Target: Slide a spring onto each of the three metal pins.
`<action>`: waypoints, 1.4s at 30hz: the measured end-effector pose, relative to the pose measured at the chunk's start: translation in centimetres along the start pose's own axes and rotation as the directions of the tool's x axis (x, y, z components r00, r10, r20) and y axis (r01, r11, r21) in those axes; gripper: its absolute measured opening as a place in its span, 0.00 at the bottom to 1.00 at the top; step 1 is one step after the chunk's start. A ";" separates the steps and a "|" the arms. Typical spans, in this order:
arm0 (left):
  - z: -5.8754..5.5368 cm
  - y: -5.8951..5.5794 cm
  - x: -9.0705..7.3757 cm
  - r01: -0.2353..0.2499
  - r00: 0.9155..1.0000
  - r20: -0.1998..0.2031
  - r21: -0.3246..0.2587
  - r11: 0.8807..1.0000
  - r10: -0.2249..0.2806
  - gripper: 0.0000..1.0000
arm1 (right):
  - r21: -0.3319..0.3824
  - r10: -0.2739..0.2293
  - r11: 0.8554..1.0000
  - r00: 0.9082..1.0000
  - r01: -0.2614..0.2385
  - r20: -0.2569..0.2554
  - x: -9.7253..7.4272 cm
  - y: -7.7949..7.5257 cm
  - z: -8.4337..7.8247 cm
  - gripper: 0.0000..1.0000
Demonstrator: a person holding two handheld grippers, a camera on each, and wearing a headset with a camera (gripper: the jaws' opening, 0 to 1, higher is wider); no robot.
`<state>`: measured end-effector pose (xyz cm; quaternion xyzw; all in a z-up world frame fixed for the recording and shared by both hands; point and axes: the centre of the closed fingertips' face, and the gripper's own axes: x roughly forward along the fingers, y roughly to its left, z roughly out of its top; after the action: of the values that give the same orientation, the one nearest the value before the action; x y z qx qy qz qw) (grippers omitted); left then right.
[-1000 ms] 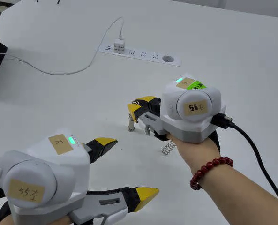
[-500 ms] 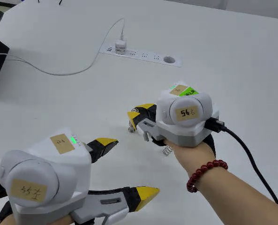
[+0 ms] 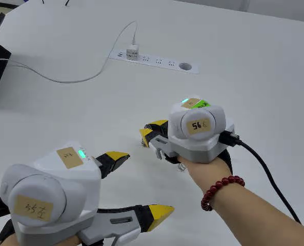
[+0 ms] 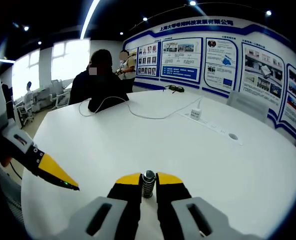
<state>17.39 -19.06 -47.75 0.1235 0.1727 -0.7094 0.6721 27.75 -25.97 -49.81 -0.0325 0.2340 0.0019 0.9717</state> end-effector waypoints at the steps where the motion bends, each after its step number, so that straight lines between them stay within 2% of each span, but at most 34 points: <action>1: 0.0 0.0 0.0 0.000 1.000 0.000 0.000 1.000 0.000 0.71 | -0.001 -0.001 1.000 1.000 0.001 -0.003 0.0 0.0 0.0 0.12; 8: 0.0 0.0 0.0 -0.002 1.000 -0.003 0.003 1.000 0.002 0.70 | 0.019 -0.002 1.000 1.000 0.002 -0.014 -0.1 0.0 -0.1 0.13; 13: 0.1 0.0 0.0 -0.002 1.000 0.003 0.012 1.000 0.002 0.70 | -0.013 0.004 1.000 1.000 -0.005 -0.011 -0.5 0.3 0.2 0.18; 19: 0.3 0.1 -0.1 -0.007 1.000 0.003 0.016 1.000 0.007 0.70 | -0.005 0.013 1.000 1.000 -0.013 -0.004 -1.2 0.4 0.8 0.24; 23: 0.4 0.1 -0.1 -0.009 1.000 0.006 0.013 1.000 0.009 0.70 | 0.003 0.030 1.000 1.000 -0.030 -0.007 -2.0 0.6 0.9 0.29; 35: 0.7 -0.1 0.0 -0.015 1.000 0.004 0.031 0.999 0.015 0.69 | 0.017 0.025 1.000 1.000 -0.025 -0.002 -4.8 0.1 1.8 0.36; 42: 0.8 -0.1 0.1 -0.020 1.000 -0.003 0.053 0.998 0.020 0.68 | 0.049 0.022 0.999 1.000 -0.021 -0.013 -6.2 -0.2 1.3 0.41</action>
<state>17.36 -19.45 -47.06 0.1443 0.1540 -0.7066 0.6754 22.87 -25.98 -45.81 -0.0062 0.2409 0.0064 0.9705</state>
